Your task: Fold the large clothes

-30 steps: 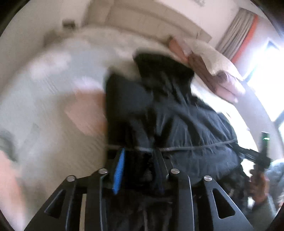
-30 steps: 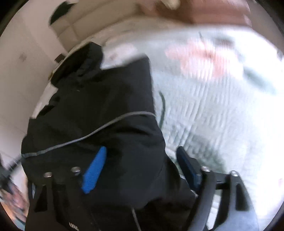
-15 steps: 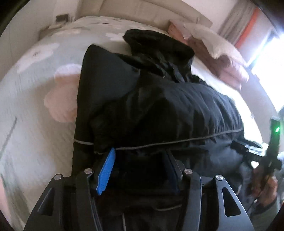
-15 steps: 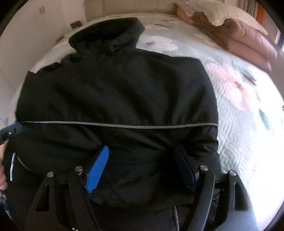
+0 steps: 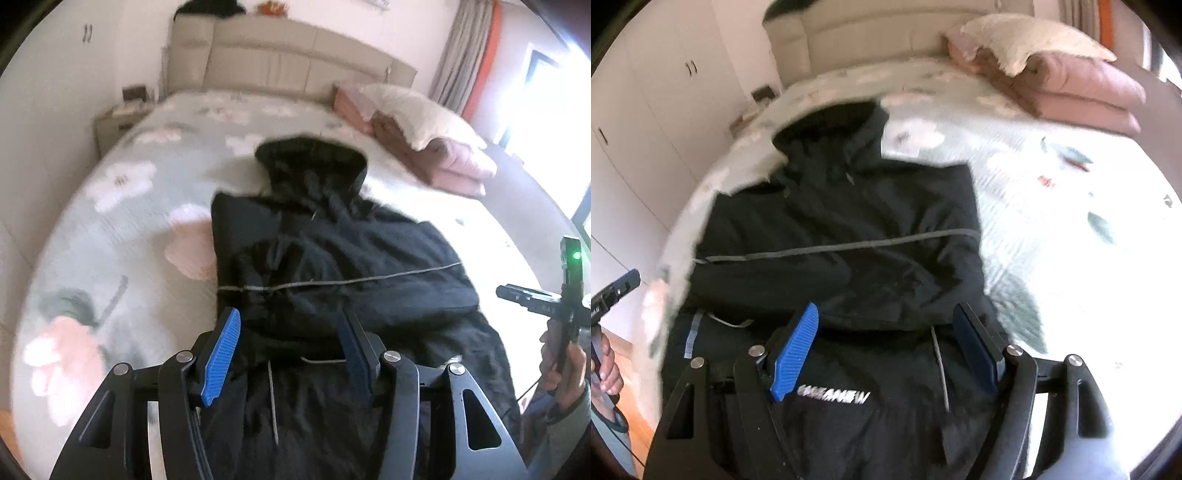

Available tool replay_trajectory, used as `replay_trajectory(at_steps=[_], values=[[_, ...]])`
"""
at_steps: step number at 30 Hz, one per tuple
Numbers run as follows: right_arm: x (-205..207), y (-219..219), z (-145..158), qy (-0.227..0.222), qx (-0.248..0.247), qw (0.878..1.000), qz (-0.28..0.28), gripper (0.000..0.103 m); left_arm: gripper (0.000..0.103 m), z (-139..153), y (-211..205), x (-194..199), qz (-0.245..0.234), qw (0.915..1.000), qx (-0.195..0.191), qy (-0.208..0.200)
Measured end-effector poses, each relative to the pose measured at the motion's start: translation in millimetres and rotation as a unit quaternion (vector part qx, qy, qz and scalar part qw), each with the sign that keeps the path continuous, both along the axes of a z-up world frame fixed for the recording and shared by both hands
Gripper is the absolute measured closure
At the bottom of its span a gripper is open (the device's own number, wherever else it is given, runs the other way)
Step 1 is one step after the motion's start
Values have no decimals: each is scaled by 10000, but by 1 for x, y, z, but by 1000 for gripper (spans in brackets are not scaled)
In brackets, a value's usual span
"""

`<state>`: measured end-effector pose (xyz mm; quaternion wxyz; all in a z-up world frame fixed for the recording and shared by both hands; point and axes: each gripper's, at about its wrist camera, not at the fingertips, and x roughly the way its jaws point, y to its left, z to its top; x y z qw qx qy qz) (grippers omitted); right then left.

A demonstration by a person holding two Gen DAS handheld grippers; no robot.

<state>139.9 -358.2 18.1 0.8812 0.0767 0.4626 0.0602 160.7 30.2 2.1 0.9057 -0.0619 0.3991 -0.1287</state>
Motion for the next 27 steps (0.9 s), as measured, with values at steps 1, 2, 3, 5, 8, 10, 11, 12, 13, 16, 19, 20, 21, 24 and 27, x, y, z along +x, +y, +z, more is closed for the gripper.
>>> replay_trajectory(at_steps=[1, 2, 3, 5, 8, 10, 11, 12, 13, 16, 19, 20, 21, 24, 27], values=[[-8, -1, 13, -90, 68, 9999, -26, 24, 47, 17, 1, -13, -4, 9999, 0, -128], [-17, -2, 30, -200, 179, 9996, -38, 24, 46, 30, 4, -23, -8, 9997, -17, -225], [-26, -4, 48, -323, 331, 9989, -52, 24, 46, 48, 5, -36, -2, 9993, -59, -358], [-38, -4, 71, -474, 523, 9975, -83, 24, 44, 76, 9, -57, 40, 9982, -198, -573], [-50, 2, 96, -684, 634, 9956, -86, 22, 34, 99, 17, -72, 126, 9959, -410, -802], [-46, 10, 101, -749, 612, 9952, -113, 20, 33, 104, 20, -66, 170, 9950, -487, -850], [-39, 13, 99, -775, 616, 9950, -115, 20, 33, 104, 22, -58, 228, 9947, -522, -851], [-31, 14, 97, -800, 604, 9949, -130, 20, 33, 102, 24, -50, 273, 9946, -543, -843], [-22, 16, 95, -837, 574, 9947, -153, 20, 33, 97, 27, -36, 363, 9942, -591, -820], [25, 24, 74, -1003, 478, 9936, -180, 21, 32, 69, 33, 19, 593, 9928, -839, -613], [84, 34, 42, -1165, 311, 9927, -89, 21, 32, 28, 34, 83, 685, 9916, -963, -534], [102, 38, 32, -1190, 239, 9926, -89, 21, 32, 14, 33, 106, 739, 9915, -926, -538], [120, 41, 22, -1185, 181, 9928, -91, 21, 32, 7, 31, 119, 764, 9917, -891, -519], [165, 47, 7, -1080, 133, 9941, -7, 21, 32, -9, 25, 165, 749, 9926, -900, -311], [205, 49, 4, -801, 14, 9968, 52, 21, 32, -8, 17, 204, 749, 9935, -852, -38]])
